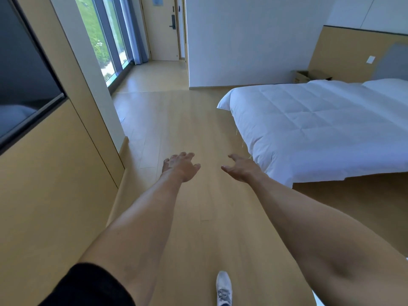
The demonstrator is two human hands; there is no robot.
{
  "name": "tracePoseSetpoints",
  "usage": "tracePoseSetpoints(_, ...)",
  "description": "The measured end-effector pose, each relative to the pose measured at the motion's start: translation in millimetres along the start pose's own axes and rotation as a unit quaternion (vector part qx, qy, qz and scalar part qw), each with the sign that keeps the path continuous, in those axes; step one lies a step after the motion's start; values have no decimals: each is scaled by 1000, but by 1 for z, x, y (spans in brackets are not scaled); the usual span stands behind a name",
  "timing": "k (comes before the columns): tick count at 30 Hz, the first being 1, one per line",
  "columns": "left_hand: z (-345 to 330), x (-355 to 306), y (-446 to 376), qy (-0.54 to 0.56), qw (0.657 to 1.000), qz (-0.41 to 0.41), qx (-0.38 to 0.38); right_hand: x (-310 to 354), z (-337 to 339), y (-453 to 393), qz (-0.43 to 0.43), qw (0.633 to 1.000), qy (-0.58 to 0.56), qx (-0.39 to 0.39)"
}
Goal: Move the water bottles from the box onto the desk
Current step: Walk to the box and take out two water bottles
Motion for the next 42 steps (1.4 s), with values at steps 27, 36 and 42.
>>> tracePoseSetpoints(27, 89, 130, -522, 5, 1000, 30, 4, 152, 94, -524, 7, 998, 57, 21)
tracePoseSetpoints(36, 131, 206, -708, 7, 1000, 4, 28, 242, 126, -689, -25, 998, 54, 18)
tracePoseSetpoints(42, 146, 226, -804, -3, 999, -18, 36, 274, 140, -782, -26, 999, 43, 15)
Point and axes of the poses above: each hand's wrist, its own y-axis away from the middle knuckle, its own z-axis out of the back of the hand, x = y × z, the point moved 1 cm from there along -y, towards the middle knuckle, and after that the axes turned 9 degrees about -z, right-handed, at the moved point
